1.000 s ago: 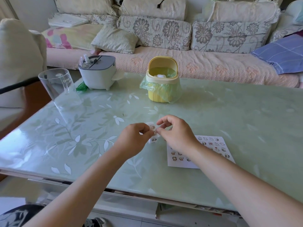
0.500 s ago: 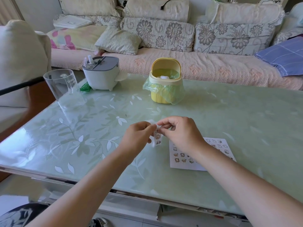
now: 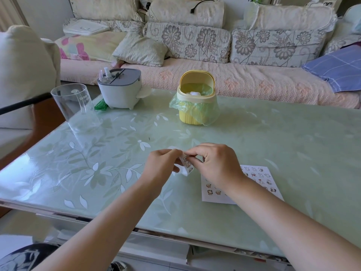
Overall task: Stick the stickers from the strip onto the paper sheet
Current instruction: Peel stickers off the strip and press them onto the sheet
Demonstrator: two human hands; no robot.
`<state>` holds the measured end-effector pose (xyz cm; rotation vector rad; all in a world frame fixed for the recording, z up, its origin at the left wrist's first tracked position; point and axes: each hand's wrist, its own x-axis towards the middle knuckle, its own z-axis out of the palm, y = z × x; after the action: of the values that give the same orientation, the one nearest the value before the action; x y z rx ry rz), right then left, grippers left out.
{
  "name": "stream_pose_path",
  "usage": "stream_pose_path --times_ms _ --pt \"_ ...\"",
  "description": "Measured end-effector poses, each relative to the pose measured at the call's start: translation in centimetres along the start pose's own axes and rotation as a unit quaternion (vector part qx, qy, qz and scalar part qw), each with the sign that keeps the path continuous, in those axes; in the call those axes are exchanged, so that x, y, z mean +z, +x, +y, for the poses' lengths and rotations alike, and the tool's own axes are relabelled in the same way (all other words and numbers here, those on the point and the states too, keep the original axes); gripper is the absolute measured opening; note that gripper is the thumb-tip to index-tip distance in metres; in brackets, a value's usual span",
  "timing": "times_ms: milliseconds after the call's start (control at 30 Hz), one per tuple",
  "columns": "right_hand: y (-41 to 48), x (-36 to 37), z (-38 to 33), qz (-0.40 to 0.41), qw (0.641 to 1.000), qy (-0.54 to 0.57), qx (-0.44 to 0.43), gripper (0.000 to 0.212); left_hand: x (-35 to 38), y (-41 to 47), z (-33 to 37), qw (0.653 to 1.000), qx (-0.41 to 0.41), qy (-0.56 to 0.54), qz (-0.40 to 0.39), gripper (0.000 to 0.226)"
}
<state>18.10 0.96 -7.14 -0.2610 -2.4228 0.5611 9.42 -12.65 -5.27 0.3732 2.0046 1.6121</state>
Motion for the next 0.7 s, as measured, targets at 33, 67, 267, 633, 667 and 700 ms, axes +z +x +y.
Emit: stream_pose_path --times_ms 33,67,267,633,667,700 --pt "-0.01 0.10 0.03 0.006 1.000 -0.001 -0.002 0.016 0.02 0.01 0.03 1.000 -0.004 0.000 0.002 0.019" --pt "-0.02 0.20 0.07 0.014 1.000 -0.003 -0.004 0.016 0.05 0.04 0.04 1.000 -0.007 0.001 0.005 0.019" --pt "-0.08 0.50 0.10 0.036 0.999 -0.020 -0.024 0.013 0.38 0.26 -0.01 0.999 -0.020 0.019 0.025 0.022" --pt "0.14 0.26 0.00 -0.019 0.999 0.015 0.021 0.015 0.29 0.30 -0.08 0.999 -0.021 0.016 0.037 0.023" --pt "0.13 0.25 -0.05 -0.017 1.000 0.011 0.018 0.015 0.28 0.31 -0.08 0.999 -0.026 0.008 0.035 0.022" --pt "0.11 0.25 -0.12 -0.015 1.000 0.006 0.014 0.015 0.26 0.32 -0.07 0.999 -0.032 -0.001 0.033 0.021"
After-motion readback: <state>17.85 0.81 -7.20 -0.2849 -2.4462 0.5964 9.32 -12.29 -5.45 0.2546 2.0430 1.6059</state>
